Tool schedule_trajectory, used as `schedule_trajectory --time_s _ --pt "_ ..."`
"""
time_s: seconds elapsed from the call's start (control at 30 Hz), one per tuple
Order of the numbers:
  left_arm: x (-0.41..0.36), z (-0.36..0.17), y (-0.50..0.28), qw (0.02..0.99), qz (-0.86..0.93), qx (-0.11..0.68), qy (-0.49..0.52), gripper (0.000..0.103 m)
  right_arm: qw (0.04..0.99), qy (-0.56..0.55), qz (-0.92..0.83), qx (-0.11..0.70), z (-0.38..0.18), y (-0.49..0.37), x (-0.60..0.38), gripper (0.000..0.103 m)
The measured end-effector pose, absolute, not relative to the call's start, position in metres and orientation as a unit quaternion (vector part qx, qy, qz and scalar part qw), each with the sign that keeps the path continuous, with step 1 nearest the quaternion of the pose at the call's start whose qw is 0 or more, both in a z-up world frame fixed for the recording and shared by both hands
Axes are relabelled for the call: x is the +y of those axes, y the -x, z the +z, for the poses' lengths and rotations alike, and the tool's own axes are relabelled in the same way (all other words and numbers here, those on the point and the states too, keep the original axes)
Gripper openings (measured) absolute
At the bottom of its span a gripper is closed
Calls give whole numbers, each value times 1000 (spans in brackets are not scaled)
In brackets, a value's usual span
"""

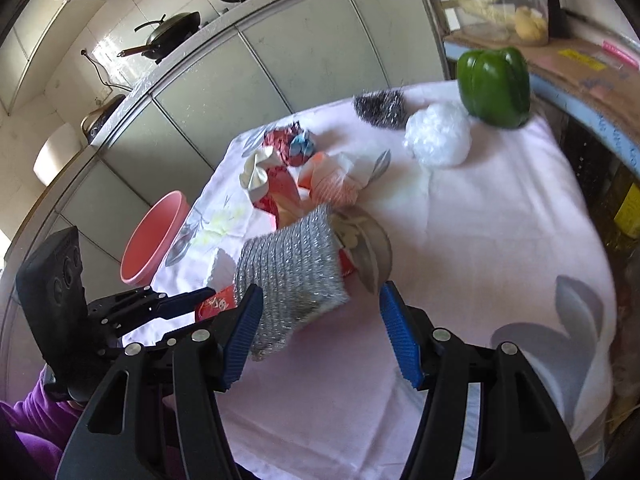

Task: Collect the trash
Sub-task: 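Move the left tool to the red box while the right tool approaches the silver mesh pad, then grasp the red box with the left tool while the right tool grasps the silver mesh pad, then carry the red box and mesh pad over the bucket and open both tools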

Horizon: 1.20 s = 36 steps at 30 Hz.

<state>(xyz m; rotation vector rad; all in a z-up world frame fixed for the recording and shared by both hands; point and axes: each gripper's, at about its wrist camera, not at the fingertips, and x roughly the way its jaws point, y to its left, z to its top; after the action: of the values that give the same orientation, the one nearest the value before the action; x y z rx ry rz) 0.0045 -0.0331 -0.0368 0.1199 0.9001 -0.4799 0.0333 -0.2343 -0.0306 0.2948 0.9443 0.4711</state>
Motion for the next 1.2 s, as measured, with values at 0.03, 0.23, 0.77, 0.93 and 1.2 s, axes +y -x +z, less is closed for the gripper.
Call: schedule_trajectory --time_s 0.03,0.23,0.77,0.93,1.2 --pt "-32 -37 -4 871 -232 430 -55 34 851 -143 227 452 -32 -34 -233 61" --pt "-34 -35 3 871 -245 422 -53 28 838 -149 253 460 -36 -33 -221 20" --pt "-13 18 19 902 -252 351 6 22 897 -136 254 335 49 -17 -240 7" --pt "3 40 26 917 -238 320 22 22 906 -115 264 310 71 -17 -231 7" --pt "56 61 40 944 -151 287 57 22 895 -76 314 308 82 -30 -177 7"
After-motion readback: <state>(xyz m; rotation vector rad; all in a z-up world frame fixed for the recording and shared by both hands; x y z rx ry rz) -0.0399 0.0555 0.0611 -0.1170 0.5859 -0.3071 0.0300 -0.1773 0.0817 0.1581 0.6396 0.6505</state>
